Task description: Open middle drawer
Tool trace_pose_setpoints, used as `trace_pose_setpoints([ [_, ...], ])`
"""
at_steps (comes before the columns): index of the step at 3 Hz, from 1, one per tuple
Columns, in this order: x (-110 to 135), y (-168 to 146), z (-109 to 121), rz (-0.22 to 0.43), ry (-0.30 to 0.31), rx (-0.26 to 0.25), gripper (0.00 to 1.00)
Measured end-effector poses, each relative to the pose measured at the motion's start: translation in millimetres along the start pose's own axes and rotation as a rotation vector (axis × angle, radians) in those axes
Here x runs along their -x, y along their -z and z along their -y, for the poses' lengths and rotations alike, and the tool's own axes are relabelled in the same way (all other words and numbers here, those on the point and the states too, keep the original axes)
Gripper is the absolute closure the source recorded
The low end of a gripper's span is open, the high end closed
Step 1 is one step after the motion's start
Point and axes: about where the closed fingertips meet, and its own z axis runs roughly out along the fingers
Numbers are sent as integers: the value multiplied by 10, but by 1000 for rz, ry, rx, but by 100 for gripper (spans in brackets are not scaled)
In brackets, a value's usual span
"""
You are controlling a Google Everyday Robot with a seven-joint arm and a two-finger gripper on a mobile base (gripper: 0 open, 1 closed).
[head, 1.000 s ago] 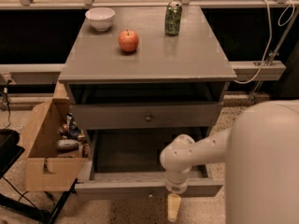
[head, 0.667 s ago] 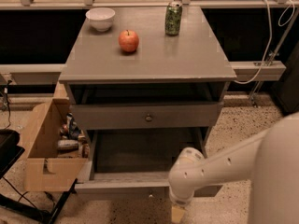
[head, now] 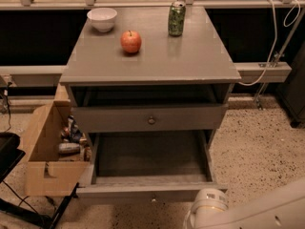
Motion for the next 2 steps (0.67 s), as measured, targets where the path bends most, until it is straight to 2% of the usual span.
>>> trace_pose_setpoints([
  [1, -51, 3, -64, 9, -89, -8, 75],
  [2, -34, 36, -23, 5, -84, -18, 52],
])
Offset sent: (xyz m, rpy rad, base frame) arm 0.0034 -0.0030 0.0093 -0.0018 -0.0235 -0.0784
